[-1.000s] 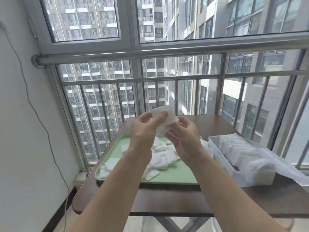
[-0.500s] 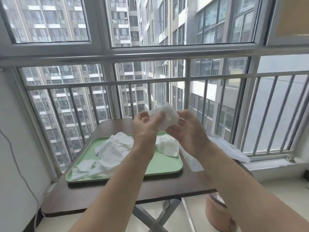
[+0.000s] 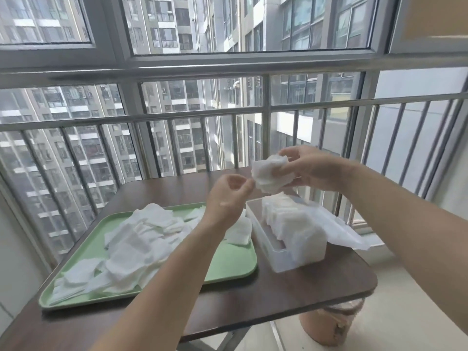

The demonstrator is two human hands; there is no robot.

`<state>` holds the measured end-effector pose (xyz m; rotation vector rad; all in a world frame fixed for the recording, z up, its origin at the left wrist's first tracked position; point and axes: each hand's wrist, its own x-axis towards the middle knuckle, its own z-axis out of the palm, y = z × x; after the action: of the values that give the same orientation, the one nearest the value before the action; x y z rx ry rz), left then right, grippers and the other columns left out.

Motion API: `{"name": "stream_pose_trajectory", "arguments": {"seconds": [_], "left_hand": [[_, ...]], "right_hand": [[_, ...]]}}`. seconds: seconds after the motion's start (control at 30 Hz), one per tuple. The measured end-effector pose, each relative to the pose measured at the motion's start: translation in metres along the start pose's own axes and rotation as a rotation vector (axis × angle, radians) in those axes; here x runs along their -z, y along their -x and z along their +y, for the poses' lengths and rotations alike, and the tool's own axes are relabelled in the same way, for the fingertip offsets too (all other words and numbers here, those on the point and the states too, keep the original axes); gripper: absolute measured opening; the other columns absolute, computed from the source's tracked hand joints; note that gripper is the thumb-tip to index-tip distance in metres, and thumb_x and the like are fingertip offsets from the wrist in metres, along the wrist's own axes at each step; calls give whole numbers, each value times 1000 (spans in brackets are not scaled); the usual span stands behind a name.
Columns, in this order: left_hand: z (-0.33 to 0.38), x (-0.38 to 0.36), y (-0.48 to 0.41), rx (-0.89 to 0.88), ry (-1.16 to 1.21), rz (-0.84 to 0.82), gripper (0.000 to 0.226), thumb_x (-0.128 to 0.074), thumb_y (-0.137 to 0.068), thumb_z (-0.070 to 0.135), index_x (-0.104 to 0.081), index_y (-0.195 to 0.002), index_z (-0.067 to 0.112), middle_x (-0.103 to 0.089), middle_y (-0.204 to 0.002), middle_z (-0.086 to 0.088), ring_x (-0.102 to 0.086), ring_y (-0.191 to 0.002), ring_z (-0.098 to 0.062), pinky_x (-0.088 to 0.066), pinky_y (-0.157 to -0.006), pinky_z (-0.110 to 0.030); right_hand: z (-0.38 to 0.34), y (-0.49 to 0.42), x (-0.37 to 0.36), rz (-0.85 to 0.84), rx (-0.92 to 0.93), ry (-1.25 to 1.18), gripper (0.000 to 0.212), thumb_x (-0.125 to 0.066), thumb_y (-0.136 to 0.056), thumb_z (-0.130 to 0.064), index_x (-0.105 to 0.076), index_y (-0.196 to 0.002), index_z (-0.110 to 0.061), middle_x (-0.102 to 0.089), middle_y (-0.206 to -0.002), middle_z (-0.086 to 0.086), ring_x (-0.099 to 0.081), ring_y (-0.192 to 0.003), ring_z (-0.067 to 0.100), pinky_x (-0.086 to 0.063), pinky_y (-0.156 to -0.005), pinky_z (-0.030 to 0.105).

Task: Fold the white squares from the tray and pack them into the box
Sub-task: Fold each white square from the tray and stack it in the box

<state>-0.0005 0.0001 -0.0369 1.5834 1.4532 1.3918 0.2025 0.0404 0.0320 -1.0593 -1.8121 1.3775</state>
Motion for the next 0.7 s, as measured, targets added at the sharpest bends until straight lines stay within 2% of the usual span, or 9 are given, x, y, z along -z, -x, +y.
{"name": "stream_pose_trajectory", "arguments": {"seconds": [0.07, 0.17, 0.23, 0.3, 0.37, 0.47, 0.57, 0.7], "left_hand": [[-12, -3, -4, 49, -195, -122, 21, -77, -85, 36, -63, -94, 23, -69, -95, 5, -68, -95, -18, -53, -86, -34], [-19, -6, -2, 100, -359, -212, 44, -84, -75, 42, -62, -105, 21, -61, -95, 12, -61, -91, -9, -47, -79, -28], [-18, -8, -1, 106, -405, -231, 42, -87, -70, 42, -58, -96, 25, -58, -90, 17, -58, -83, -3, -49, -78, -31], [-16, -9, -1, 109, -443, -257, 38, -88, -69, 38, -54, -82, 29, -62, -88, 12, -60, -81, -7, -52, -80, -37], [-13, -8, -1, 109, -475, -258, 35, -88, -67, 39, -57, -79, 27, -69, -93, 1, -66, -90, -17, -54, -86, -44], [-16, -8, -1, 120, -496, -237, 49, -88, -64, 46, -61, -91, 16, -69, -100, -3, -65, -96, -21, -54, -90, -48], [-25, -8, -3, 148, -477, -234, 62, -88, -62, 53, -56, -105, 22, -60, -96, 14, -61, -100, -15, -53, -93, -42], [-29, -7, -4, 151, -468, -229, 79, -84, -53, 60, -60, -118, 21, -62, -103, 13, -61, -103, -13, -53, -93, -40]], "right_hand": [[5, -15, 0, -30, -43, 53, 37, -70, -87, -4, -57, -122, -1, -62, -124, 19, -66, -113, 31, -55, -98, 41], [18, -36, -3, -108, -112, 173, 30, -67, -90, -4, -58, -119, -3, -62, -116, 15, -66, -104, 27, -54, -96, 37], [27, -48, -5, -130, -133, 241, 31, -65, -90, -3, -56, -120, -2, -60, -114, 16, -66, -97, 24, -55, -89, 35], [32, -55, -6, -133, -127, 300, 31, -65, -90, -2, -56, -120, -2, -60, -111, 15, -66, -90, 20, -56, -78, 29], [34, -57, -7, -128, -112, 391, 31, -66, -88, -1, -58, -117, -5, -62, -109, 12, -66, -87, 18, -55, -70, 25], [29, -58, -10, -124, -72, 608, 26, -68, -84, -4, -61, -105, -16, -64, -99, 6, -63, -79, 16, -53, -65, 26], [22, -59, -19, -132, -22, 912, 21, -68, -83, -10, -60, -99, -22, -60, -85, -4, -53, -67, 10, -41, -50, 13], [15, -62, -40, -193, -15, 1217, 29, -69, -80, -14, -63, -106, -25, -62, -94, -8, -58, -80, 14, -46, -60, 24]]}}
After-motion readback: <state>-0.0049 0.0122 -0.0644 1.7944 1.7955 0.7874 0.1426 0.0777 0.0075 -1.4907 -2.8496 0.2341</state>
